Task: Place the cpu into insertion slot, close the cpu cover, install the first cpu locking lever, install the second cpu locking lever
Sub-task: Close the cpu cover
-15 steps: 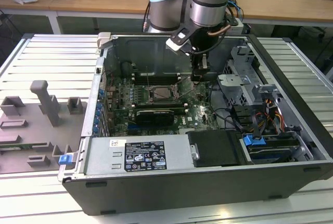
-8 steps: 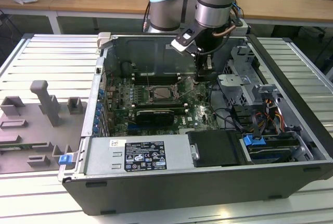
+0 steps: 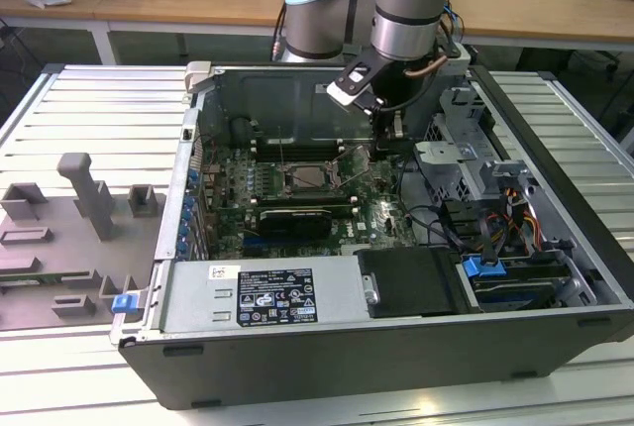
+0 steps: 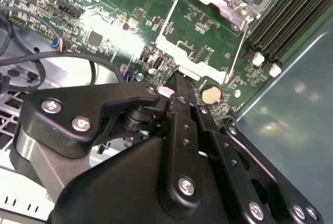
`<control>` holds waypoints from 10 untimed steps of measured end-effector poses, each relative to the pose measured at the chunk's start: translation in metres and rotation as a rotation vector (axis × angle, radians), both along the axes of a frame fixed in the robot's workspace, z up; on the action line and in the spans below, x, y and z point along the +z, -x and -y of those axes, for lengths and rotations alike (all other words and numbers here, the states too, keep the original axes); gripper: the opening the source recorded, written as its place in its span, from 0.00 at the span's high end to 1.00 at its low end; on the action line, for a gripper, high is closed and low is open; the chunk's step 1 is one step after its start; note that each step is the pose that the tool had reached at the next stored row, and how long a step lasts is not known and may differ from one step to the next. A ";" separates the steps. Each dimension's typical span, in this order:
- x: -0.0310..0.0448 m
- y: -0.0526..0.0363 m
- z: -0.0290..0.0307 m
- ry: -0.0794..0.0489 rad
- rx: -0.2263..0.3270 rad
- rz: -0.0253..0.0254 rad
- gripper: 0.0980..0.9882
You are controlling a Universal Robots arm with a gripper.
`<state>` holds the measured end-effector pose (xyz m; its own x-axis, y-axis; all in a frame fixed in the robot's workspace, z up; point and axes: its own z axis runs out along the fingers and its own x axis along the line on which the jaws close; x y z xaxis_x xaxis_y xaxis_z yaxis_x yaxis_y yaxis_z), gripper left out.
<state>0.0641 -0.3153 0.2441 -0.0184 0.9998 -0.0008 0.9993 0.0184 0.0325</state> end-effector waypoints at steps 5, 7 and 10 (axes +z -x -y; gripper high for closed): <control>-0.0002 0.0035 0.0000 0.000 0.000 0.0000 0.99; -0.0002 0.0042 0.0000 0.000 0.000 0.0000 0.99; -0.0002 0.0051 0.0000 0.000 0.000 0.0000 0.99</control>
<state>0.0590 -0.3153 0.2439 -0.0184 0.9998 -0.0007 0.9993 0.0184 0.0325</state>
